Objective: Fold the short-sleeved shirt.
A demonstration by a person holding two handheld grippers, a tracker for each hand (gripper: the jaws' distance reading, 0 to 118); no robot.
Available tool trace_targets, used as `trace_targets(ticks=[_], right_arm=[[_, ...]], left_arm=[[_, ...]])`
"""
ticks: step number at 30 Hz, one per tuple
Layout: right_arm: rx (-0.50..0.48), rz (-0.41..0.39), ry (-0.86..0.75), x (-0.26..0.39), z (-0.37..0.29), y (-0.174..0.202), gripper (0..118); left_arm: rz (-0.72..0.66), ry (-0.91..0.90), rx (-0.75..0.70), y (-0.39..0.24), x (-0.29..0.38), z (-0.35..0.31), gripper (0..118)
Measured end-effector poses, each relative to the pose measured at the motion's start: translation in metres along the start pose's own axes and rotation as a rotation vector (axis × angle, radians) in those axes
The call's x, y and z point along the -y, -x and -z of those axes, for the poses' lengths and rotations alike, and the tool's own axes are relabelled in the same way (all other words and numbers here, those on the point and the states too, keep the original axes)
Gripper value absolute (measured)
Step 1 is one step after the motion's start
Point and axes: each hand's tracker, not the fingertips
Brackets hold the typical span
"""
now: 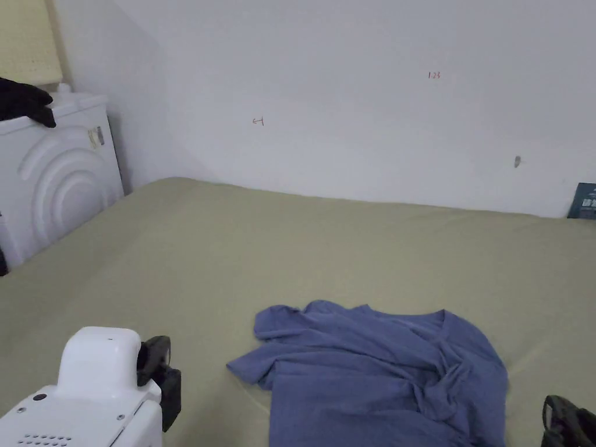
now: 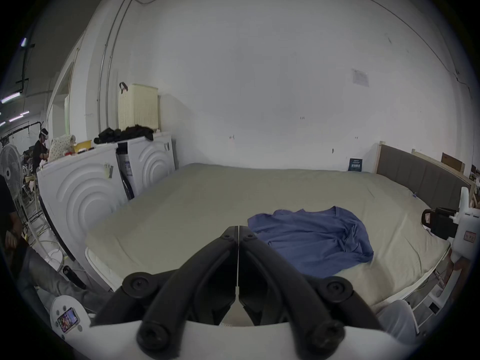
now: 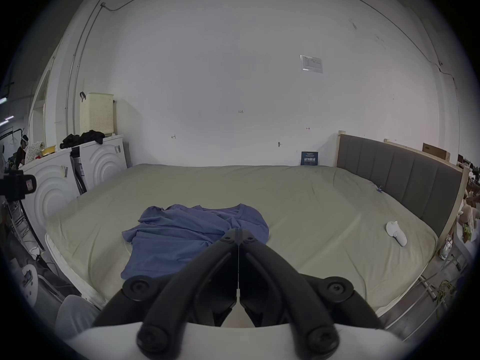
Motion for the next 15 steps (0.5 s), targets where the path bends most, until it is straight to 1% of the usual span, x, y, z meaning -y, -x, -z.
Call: trace_targets(ticks=[3, 9, 11, 12, 15], right_arm=[[-0.006, 0.004, 0.007, 0.001, 0.004, 0.003, 3], [-0.007, 0.009, 0.019, 0.002, 0.023, 0.006, 3], [-0.005, 0.012, 0.036, 0.003, 0.034, 0.006, 3], [-0.006, 0.016, 0.045, 0.004, 0.040, 0.007, 3], [-0.016, 0.048, 0.088, 0.011, 0.059, 0.006, 3]], left_arm=[[-0.046, 0.038, 0.026, 0.008, -0.001, 0.015, 0], [-0.009, 0.074, 0.034, 0.011, -0.003, 0.062, 0], [-0.002, 0.124, 0.046, 0.009, -0.004, 0.091, 0], [0.002, 0.169, 0.077, 0.009, -0.003, 0.110, 0], [-0.014, 0.324, 0.125, 0.009, 0.006, 0.184, 0]])
